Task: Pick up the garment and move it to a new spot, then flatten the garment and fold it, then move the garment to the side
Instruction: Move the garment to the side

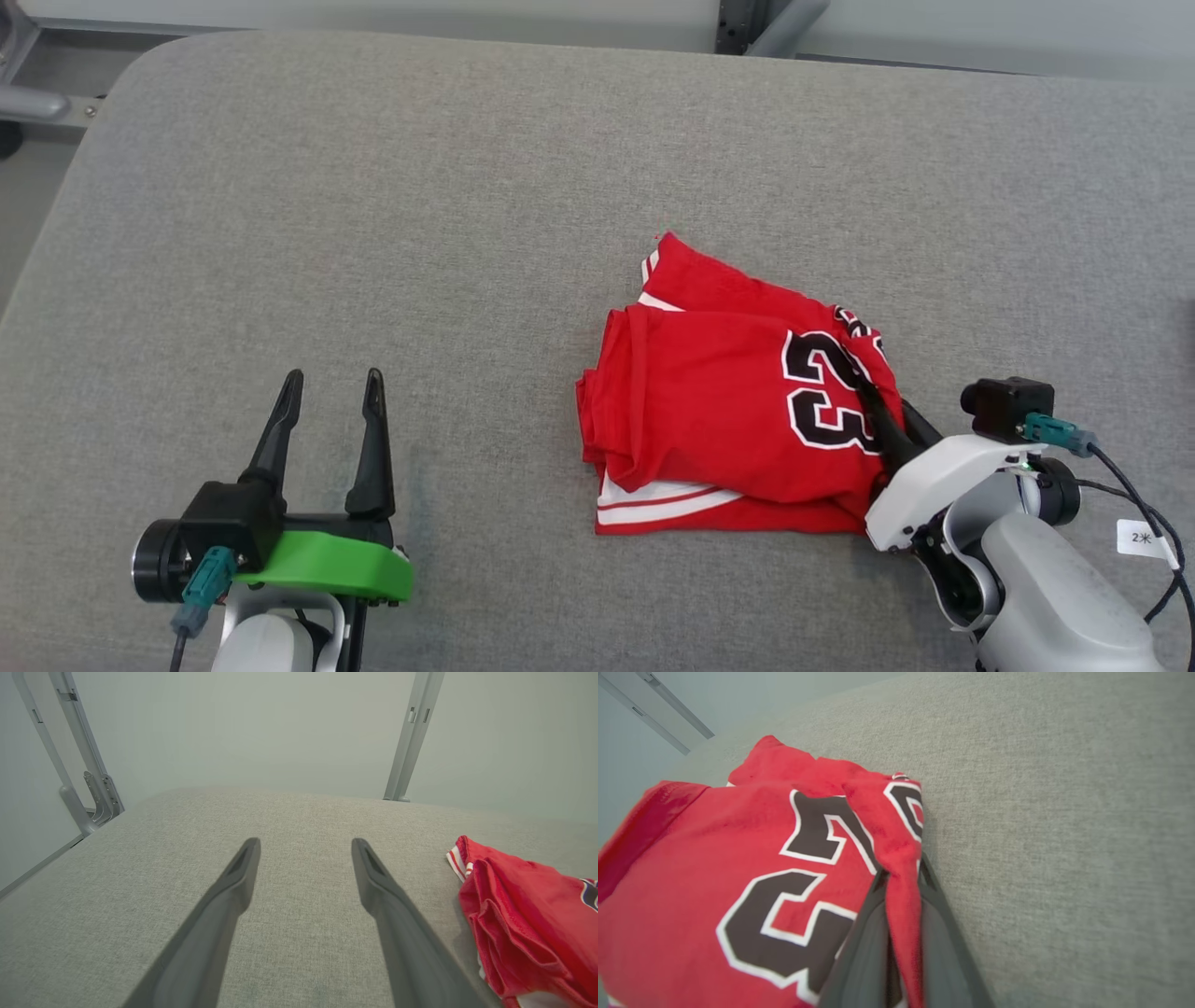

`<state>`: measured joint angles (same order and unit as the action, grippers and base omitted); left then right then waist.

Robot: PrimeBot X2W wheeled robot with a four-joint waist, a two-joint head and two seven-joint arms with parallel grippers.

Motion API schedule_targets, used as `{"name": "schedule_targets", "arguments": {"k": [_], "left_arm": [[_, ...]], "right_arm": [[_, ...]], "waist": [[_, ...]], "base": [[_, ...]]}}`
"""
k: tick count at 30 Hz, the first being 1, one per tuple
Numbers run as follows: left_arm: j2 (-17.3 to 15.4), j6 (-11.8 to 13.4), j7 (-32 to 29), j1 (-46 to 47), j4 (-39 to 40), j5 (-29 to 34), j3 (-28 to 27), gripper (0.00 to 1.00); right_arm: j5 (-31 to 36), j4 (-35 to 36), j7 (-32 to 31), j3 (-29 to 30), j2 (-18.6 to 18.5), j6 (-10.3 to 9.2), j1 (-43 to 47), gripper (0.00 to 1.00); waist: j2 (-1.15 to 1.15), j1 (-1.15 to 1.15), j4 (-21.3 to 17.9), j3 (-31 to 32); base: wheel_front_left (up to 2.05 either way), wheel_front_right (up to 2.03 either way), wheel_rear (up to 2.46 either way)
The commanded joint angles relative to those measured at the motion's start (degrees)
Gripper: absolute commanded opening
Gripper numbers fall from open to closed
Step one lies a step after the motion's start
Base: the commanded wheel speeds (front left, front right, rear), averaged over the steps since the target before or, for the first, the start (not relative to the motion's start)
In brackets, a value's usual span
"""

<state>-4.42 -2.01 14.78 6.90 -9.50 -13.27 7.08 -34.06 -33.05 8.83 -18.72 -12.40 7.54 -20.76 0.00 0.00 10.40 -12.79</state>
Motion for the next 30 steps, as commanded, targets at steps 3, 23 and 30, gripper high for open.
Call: {"name": "schedule_targets", "arguments": {"k": [3, 23, 30], "left_arm": [[-0.7, -0.08, 0.43, 1.07, 0.74, 0.72, -0.53, 1.0], [-3.89, -0.36, -0.98, 3.73, 6.12, 2.07, -0.15, 1.0], [-5.4, -0.82, -2.57, 6.29, 8.53, 2.85, 0.85, 1.0]], "right_arm": [[-1.88, 1.78, -0.05, -1.25, -2.35, -0.11, 0.94, 0.0], [2.27, 14.23, -4.95, -5.8, -17.8, -0.1, -1.86, 0.0], [5.46, 18.65, -6.83, -8.71, -27.59, -0.11, -10.85, 0.0]], "waist": [[0.0, 0.0, -3.64, -0.66], [0.0, 0.0, -22.72, -6.78], [0.0, 0.0, -25.57, -12.16]], "base": [[0.0, 0.0, 0.0], [0.0, 0.0, 0.0], [0.0, 0.0, 0.0]]}}
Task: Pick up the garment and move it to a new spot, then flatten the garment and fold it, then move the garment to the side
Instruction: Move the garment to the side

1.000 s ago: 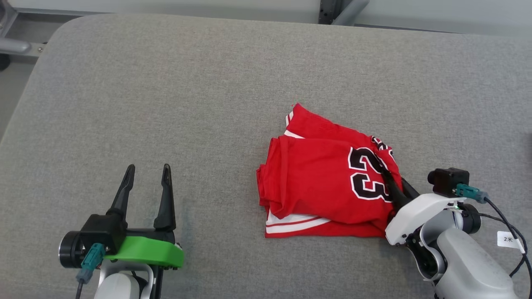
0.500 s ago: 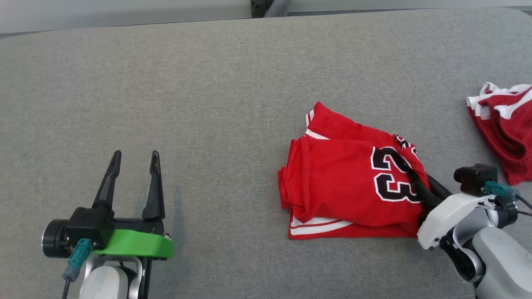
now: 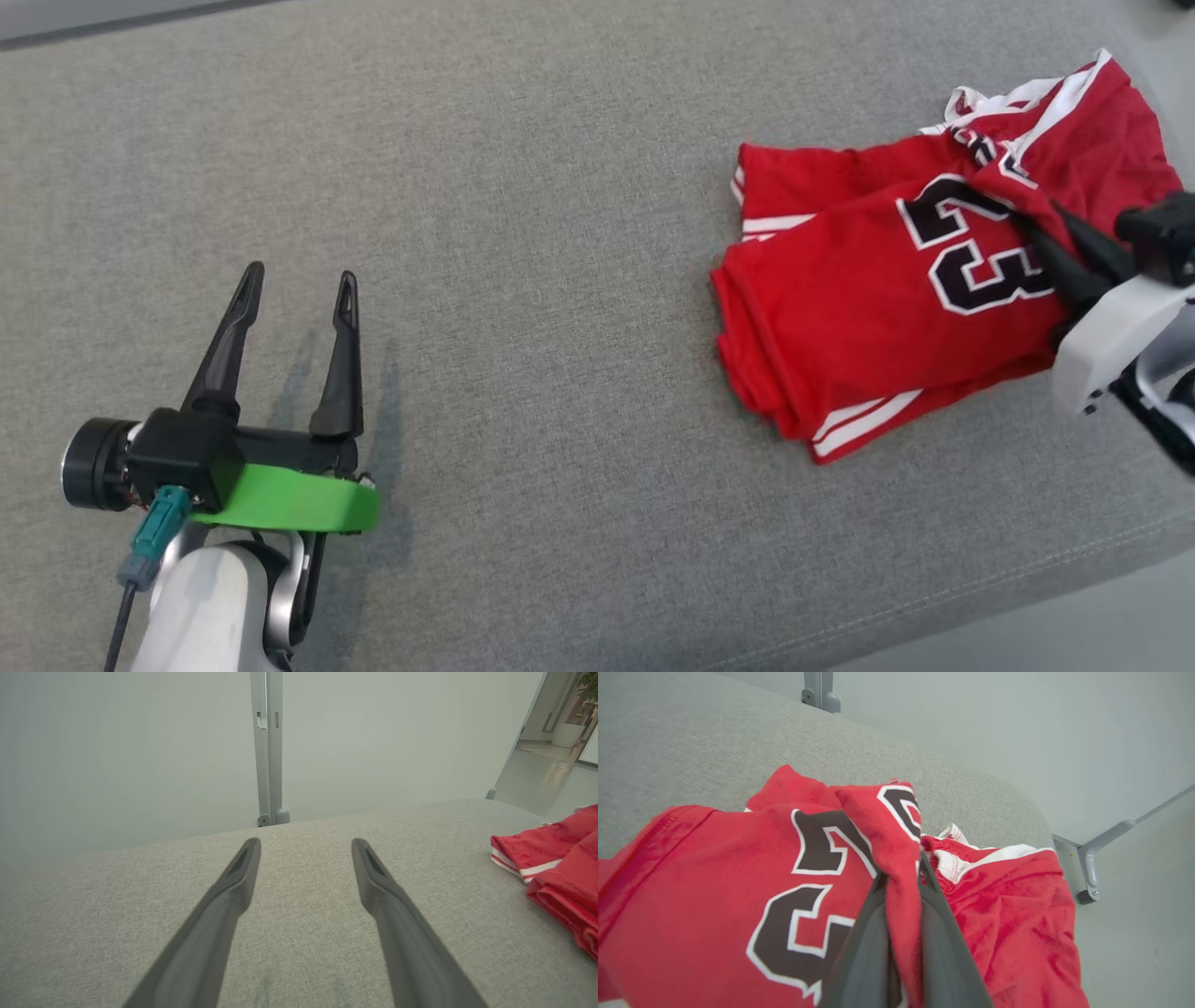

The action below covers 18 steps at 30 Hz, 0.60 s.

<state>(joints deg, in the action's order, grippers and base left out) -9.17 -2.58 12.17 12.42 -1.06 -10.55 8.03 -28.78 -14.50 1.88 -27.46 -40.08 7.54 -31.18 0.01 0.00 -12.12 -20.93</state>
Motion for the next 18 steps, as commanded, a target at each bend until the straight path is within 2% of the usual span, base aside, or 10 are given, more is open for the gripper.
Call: {"name": "schedule_targets", "arguments": {"k": [1, 7, 11, 16, 17, 18], "left_arm": [[-0.75, -0.32, -0.15, 1.2, 0.29, 0.15, 0.0, 1.0], [-1.64, -0.71, -0.82, 3.53, 1.53, 0.74, 0.69, 1.0], [-2.05, -1.02, -0.93, 4.87, 1.87, 0.89, 1.31, 1.0], [-2.31, -1.07, -0.82, 5.82, 1.94, 1.04, 1.69, 1.0], [-2.41, -1.08, -0.85, 5.97, 1.91, 1.05, 1.71, 1.0], [-2.47, -1.11, -0.87, 6.13, 1.86, 1.05, 1.8, 1.0]], "right_arm": [[-0.11, 0.67, 0.26, -0.04, -1.25, -0.11, -1.7, 0.0], [-2.46, -0.35, -0.1, 1.05, -9.55, -0.11, -7.5, 0.0], [-3.51, -3.15, -0.14, 1.74, -13.4, -0.11, -9.97, 0.0], [-1.17, -8.62, 0.56, 0.67, -14.39, -0.11, -12.9, 0.0], [-0.39, -10.16, 1.3, 1.09, -13.98, -0.11, -13.79, 0.2], [0.6, -12.1, 2.14, 1.62, -13.28, -0.11, -14.63, 0.67]], "waist": [[-0.01, 0.0, -3.18, -4.73], [-0.01, 0.0, -2.75, -8.83], [-0.01, 0.0, -1.77, -11.06], [-0.01, 0.0, -0.89, -12.79], [-0.01, 0.0, -0.77, -13.06], [-0.01, 0.0, -0.66, -13.27]], "base": [[0.0, 0.0, 0.0], [0.0, 0.0, 0.0], [0.0, 0.0, 0.0], [0.0, 0.0, 0.0], [0.0, 0.0, 0.0], [0.0, 0.0, 0.0]]}}
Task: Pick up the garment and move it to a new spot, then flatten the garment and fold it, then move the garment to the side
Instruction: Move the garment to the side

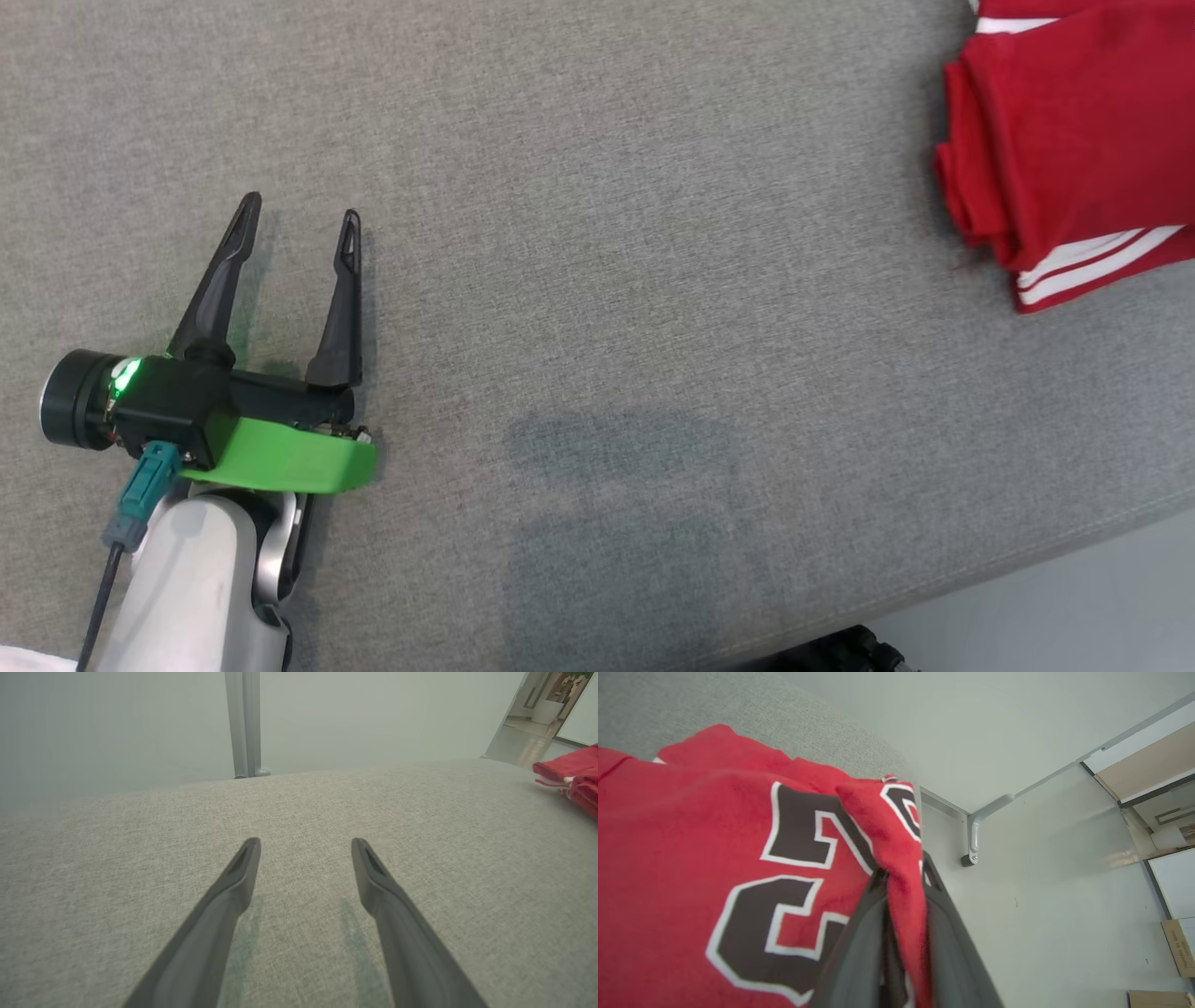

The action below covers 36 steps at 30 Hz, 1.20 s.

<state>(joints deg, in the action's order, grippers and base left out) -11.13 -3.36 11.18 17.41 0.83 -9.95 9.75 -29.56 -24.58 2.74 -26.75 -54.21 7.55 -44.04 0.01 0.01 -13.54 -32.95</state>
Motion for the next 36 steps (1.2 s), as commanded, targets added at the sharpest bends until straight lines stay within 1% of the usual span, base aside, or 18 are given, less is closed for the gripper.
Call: {"name": "schedule_targets", "arguments": {"k": [1, 5, 6, 10, 14, 17, 20, 24, 26, 29, 31, 34, 35, 36], "left_arm": [[-0.49, -0.35, 0.14, 1.26, -0.15, 0.43, 0.18, 1.0], [-0.48, -0.24, 0.32, 1.46, -0.65, 0.31, 0.45, 1.0], [-0.48, -0.24, 0.32, 1.46, -0.65, 0.31, 0.45, 1.0], [-0.5, 0.04, 0.52, 0.87, -1.45, 0.02, 0.57, 1.0], [-0.29, 0.55, 1.02, -0.71, -2.64, -0.51, 0.57, 1.0], [0.04, 0.98, 1.26, -2.08, -3.71, -1.2, 0.39, 1.0], [0.46, 1.33, 1.71, -3.42, -4.48, -1.78, 0.32, 1.0], [1.09, 1.75, 2.25, -4.97, -5.66, -2.8, -0.02, 1.0], [1.46, 2.56, 2.5, -5.78, -5.93, -3.32, -0.9, 1.0], [1.95, 3.55, 2.85, -7.04, -5.84, -4.14, -2.02, 1.0], [2.02, 3.94, 2.92, -7.96, -5.81, -4.6, -2.43, 1.0], [1.83, 4.48, 3.07, -9.25, -5.72, -4.89, -2.97, 1.0], [1.66, 4.61, 3.08, -10.05, -5.67, -5.18, -3.21, 1.0], [1.58, 4.72, 3.1, -10.39, -5.75, -5.23, -3.25, 1.0]], "right_arm": [[1.92, -3.83, 1.87, 1.33, 1.95, -0.12, -2.19, 1.0], [5.02, -10.46, 4.95, 3.93, 5.87, -0.12, -3.97, 1.0], [5.02, -10.46, 4.95, 3.93, 5.87, -0.12, -3.97, 1.0], [7.19, -15.22, 8.24, 6.67, 9.87, -0.12, -4.17, 1.0], [9.8, -15.94, 11.0, 9.87, 13.85, -0.12, -2.4, 1.0], [11.05, -14.03, 12.01, 13.49, 18.19, -0.12, 0.44, 1.0], [11.79, -10.6, 12.49, 17.77, 22.75, -0.12, 4.57, 1.0], [13.58, -3.56, 12.48, 23.92, 29.0, -0.11, 11.95, 1.0], [14.14, 0.63, 12.5, 26.21, 32.25, -0.11, 15.56, 1.0], [15.31, 5.87, 12.51, 27.65, 36.5, -0.11, 20.69, 1.0], [15.77, 8.83, 12.52, 27.57, 39.07, -0.11, 23.71, 1.0], [16.93, 12.74, 12.12, 27.04, 41.86, -0.11, 27.1, 1.0], [17.4, 14.89, 11.52, 26.33, 43.34, -0.11, 29.05, 1.0], [17.77, 15.81, 11.26, 26.24, 43.83, -0.12, 29.99, 1.0]], "waist": [[-0.01, -0.01, 0.88, -1.34], [-0.01, -0.01, 1.28, -1.17], [-0.01, -0.01, 1.28, -1.17], [-0.01, -0.01, 1.27, 0.33], [-0.01, -0.01, 0.75, 3.36], [-0.01, -0.01, 0.03, 6.31], [-0.01, -0.01, -0.11, 9.39], [-0.01, -0.01, 0.72, 13.43], [-0.01, -0.01, 1.26, 15.05], [-0.01, -0.01, 2.54, 16.98], [-0.01, -0.01, 3.66, 18.12], [-0.01, -0.01, 5.5, 19.55], [-0.01, -0.01, 6.78, 20.38], [-0.01, -0.01, 7.48, 20.87]], "base": [[0.0, 0.0, 0.0], [0.0, 0.0, 0.0], [0.0, 0.0, 0.0], [0.0, 0.0, 0.0], [0.0, 0.0, 0.0], [0.0, 0.0, 0.0], [0.0, 0.0, 0.0], [0.0, 0.0, 0.0], [0.0, 0.0, 0.0], [0.0, 0.0, 0.0], [0.0, 0.0, 0.0], [0.0, 0.0, 0.0], [0.0, 0.0, 0.0], [0.0, 0.0, 0.0]]}}
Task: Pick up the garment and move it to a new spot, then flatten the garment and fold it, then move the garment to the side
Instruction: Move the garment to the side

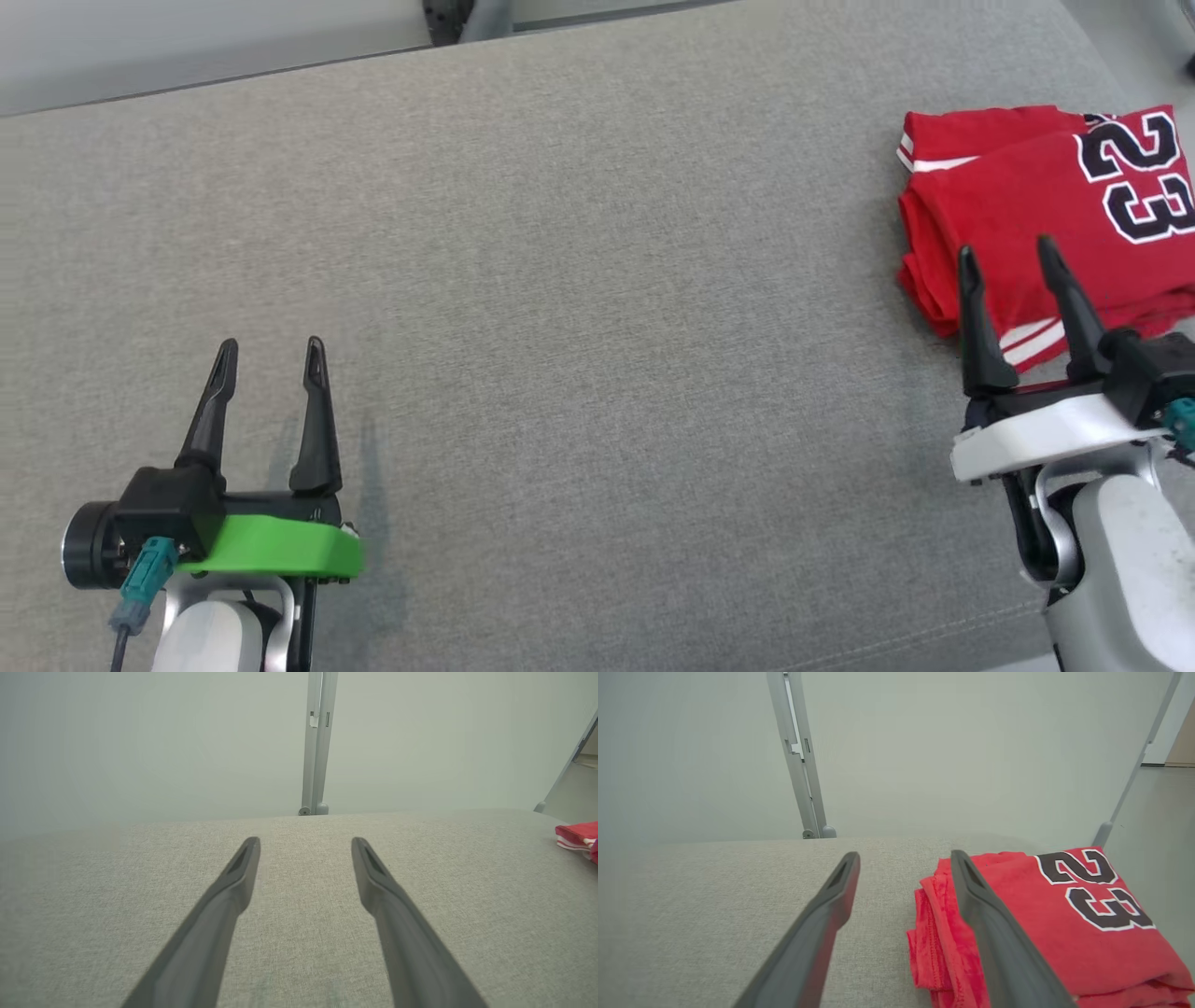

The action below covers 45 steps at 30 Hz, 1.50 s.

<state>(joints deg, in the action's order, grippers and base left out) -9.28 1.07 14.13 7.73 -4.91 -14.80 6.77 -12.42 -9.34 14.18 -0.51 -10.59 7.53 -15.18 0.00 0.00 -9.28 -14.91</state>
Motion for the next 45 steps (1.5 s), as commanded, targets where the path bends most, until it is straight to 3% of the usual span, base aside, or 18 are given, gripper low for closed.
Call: {"name": "schedule_targets", "arguments": {"k": [1, 11, 25, 45], "left_arm": [[-0.34, 0.43, 0.12, -1.19, -0.01, -0.49, -0.33, 1.0], [-1.38, 1.49, -0.82, -5.69, 0.44, -1.67, -1.71, 1.0], [-2.63, 1.97, -3.85, -11.8, 2.22, -2.24, -0.8, 1.0], [-3.63, 2.52, -5.16, -13.28, 2.56, -3.24, -0.27, 1.0]], "right_arm": [[0.78, 1.36, -0.6, -0.24, 0.61, -0.09, 1.97, 1.0], [2.01, 5.47, -3.34, -1.74, 2.32, -0.09, 8.26, 1.0], [1.43, 8.5, -6.56, -0.3, 1.77, -0.09, 16.61, 1.0], [0.3, 12.18, -8.32, 1.0, 2.01, -0.09, 20.81, 1.0]], "waist": [[0.0, 0.0, 3.85, 3.24], [0.0, 0.0, 7.88, 7.76], [0.0, 0.0, 8.4, 14.77], [0.0, 0.0, 7.82, 17.05]], "base": [[0.0, 0.0, 0.0], [0.0, 0.0, 0.0], [0.0, 0.0, 0.0], [0.0, 0.0, 0.0]]}}
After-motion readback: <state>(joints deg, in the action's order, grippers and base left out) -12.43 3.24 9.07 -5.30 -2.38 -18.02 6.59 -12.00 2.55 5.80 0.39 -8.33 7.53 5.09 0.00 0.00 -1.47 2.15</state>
